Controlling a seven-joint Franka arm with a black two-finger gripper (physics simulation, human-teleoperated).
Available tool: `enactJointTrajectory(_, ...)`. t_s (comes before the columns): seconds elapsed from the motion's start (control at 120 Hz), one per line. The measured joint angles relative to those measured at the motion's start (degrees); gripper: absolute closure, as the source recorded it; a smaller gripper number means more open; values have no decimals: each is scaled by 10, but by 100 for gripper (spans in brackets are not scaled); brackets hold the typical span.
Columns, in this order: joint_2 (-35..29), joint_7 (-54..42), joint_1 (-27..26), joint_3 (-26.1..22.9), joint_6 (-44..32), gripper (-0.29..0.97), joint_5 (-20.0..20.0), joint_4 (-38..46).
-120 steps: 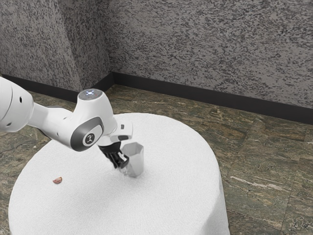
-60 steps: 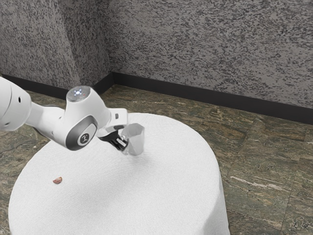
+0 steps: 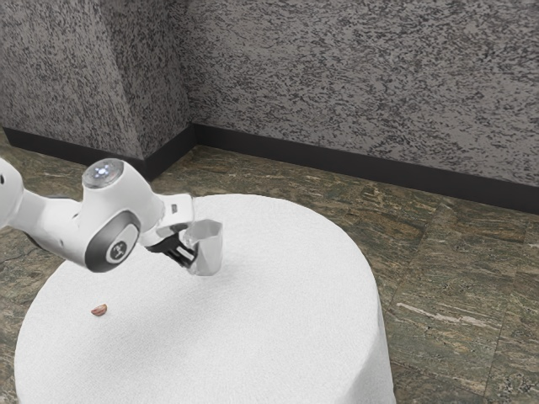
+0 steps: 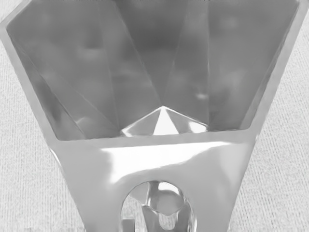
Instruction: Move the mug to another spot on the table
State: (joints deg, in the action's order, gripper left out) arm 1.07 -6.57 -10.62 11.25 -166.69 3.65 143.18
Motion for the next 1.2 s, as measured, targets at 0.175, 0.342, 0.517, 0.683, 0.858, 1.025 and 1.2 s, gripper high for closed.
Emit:
enactJointTrajectory(0.175,-16,10,21,-23,10,74,0,22)
enactJointTrajectory(0.342,-22,17,18,-17,15,74,-1,32)
enactJointTrajectory(0.517,-20,27,32,-19,20,75,1,36)
enactJointTrajectory(0.683,-19,36,48,-24,22,77,1,36)
enactJointTrajectory(0.858,-17,43,47,-14,27,54,0,35)
enactJointTrajectory(1.025,-17,51,45,-9,32,25,-2,35)
enactJointTrajectory(1.2,-19,61,44,-9,35,11,-3,35)
